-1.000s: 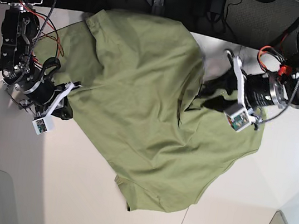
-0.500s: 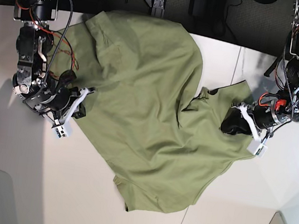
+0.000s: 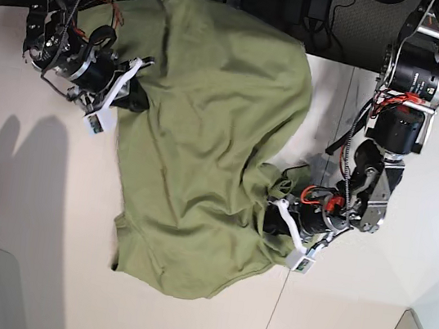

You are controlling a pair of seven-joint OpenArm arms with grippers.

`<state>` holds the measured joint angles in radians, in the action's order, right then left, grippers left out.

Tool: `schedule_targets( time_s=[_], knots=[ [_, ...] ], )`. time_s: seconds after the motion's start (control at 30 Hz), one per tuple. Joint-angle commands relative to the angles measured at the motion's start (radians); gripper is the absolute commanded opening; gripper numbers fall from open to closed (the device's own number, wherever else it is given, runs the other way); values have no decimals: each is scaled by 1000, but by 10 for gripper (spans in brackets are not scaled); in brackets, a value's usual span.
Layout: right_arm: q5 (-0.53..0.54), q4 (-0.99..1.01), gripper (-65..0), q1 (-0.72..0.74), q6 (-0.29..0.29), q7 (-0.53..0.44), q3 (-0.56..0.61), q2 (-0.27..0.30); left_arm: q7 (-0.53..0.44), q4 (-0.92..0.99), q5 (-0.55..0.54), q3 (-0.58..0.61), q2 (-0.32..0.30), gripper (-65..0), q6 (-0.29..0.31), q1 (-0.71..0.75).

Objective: Layout the t-shirt on the table in an organized manner, then fold the t-shirt properly
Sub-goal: 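Pull the left gripper back across the shirt, dragging the fabric along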

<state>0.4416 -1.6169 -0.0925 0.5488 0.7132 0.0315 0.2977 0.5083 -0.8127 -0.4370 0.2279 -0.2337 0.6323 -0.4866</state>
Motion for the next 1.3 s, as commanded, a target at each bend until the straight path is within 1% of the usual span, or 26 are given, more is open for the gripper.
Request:
schedule_targets(
  time_s=[0.0,0.07,0.13,0.2,0.27,0.37,0.43,0.57,0.63,0.8,0.97,1.03,1.1,1.13,1.2,1.27],
  knots=[
    [-7,-34,-650,4,-1,9,-2,4,34,5,25,29,11,-594,-3,-31],
    [-8,-65,-650,6,-3,0,-3,4,42,7,31,66,33,-594,-4,-61],
    [-16,-76,-650,25,-7,-2,-6,4,75,2,27,75,39,-593,-6,-92],
    [-31,-76,-650,51,-23,-6,-6,4,130,-25,-5,72,34,-592,-11,-120],
    [-42,-76,-650,79,-26,-13,-6,4,204,-80,-58,71,11,-590,-6,-139],
    [-42,-74,-650,133,-27,-25,-6,0,330,-201,-204,71,-37,-589,44,-141],
    [-47,-56,-650,187,-27,-25,-6,-17,401,-278,-327,71,-72,-589,66,-127],
    [-100,74,-650,301,-27,-63,-6,-71,490,-438,-527,71,-126,-590,66,-28],
    [-137,166,-650,355,-27,-86,-6,-100,515,-515,-573,71,-133,-590,66,59],
    [-183,366,-650,481,-26,-100,-5,-150,508,-645,-577,71,-132,-590,66,261],
    [-234,480,-650,538,-25,-131,12,-151,501,-706,-570,71,-132,-590,66,389],
    [-237,499,-650,539,-24,-132,21,-151,483,-702,-519,71,-132,-590,66,426],
    [-237,517,-650,538,-16,-131,39,-150,449,-685,-434,71,-133,-590,66,454],
    [-237,525,-650,538,-3,-130,51,-148,430,-671,-390,71,-132,-590,66,460],
    [-237,535,-650,537,6,-126,83,-140,383,-630,-320,71,-133,-590,66,460],
    [-230,536,-650,537,5,-106,126,-118,340,-586,-270,71,-132,-590,66,440]
  ],
)
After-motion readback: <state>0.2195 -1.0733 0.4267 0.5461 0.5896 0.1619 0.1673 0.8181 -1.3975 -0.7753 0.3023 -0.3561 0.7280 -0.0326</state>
